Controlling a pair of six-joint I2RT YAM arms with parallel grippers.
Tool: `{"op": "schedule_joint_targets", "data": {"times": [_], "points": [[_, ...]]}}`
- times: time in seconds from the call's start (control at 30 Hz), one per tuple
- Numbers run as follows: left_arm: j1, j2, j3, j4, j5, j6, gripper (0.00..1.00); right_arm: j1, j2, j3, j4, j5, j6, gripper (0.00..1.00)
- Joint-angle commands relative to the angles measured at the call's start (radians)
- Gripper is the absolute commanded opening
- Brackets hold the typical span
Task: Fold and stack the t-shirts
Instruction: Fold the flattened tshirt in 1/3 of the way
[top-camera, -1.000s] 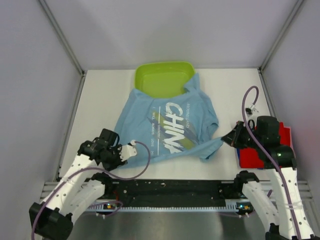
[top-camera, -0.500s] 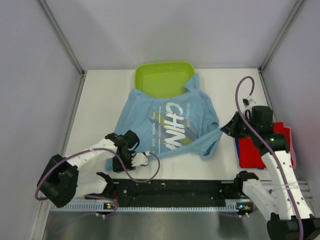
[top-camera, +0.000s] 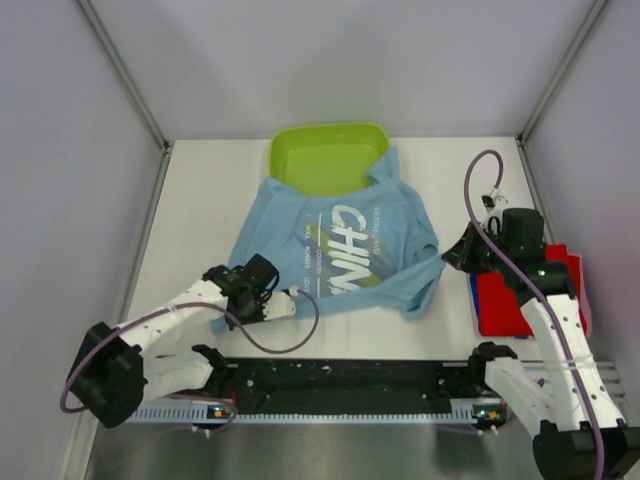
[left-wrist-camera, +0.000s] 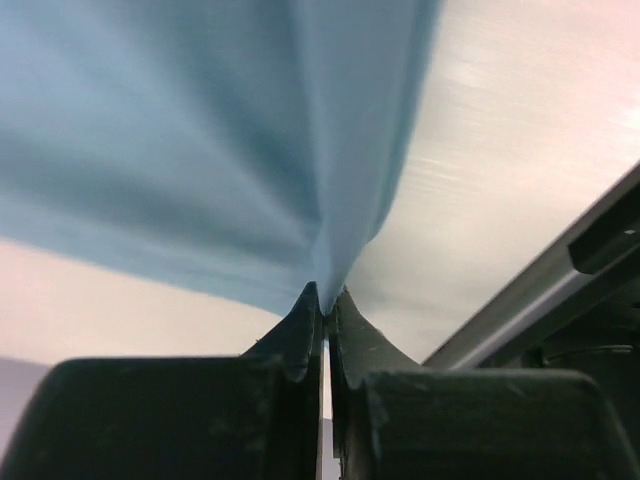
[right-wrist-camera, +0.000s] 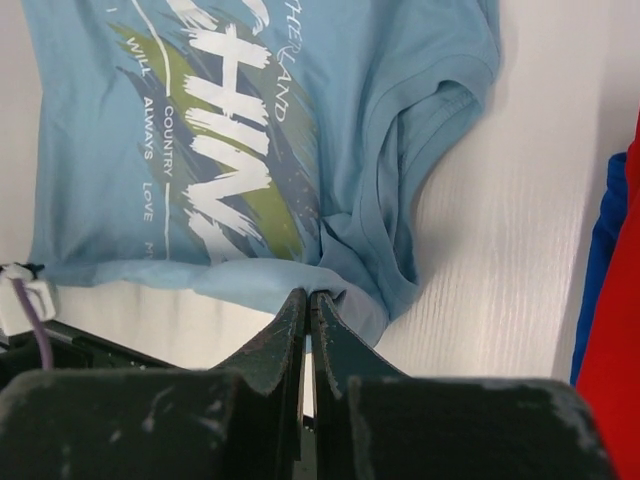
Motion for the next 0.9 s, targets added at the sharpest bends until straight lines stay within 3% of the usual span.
{"op": "schedule_joint_targets", "data": {"times": [0.0,0.33,0.53,0.87], "points": [[0.010,-0.099,0.110,0.056,-0.072,-0.014,0.00,-0.010,0.057,0.064,0.093,-0.054,-0.050,0.00],[0.141,0.125,0.294,0.239,-0.253,0.039,0.00,-0.008,0.284,0.175,0.291,-0.097,-0.080,0.00],[0.155,0.260,0.406,0.300,-0.254,0.050,0.00,-0.008,0.351,0.182,0.314,0.053,-0.100,0.00],[0.163,0.387,0.409,0.377,-0.267,0.061,0.00,-0.007,0.454,0.169,0.412,-0.028,-0.115,0.00]]}}
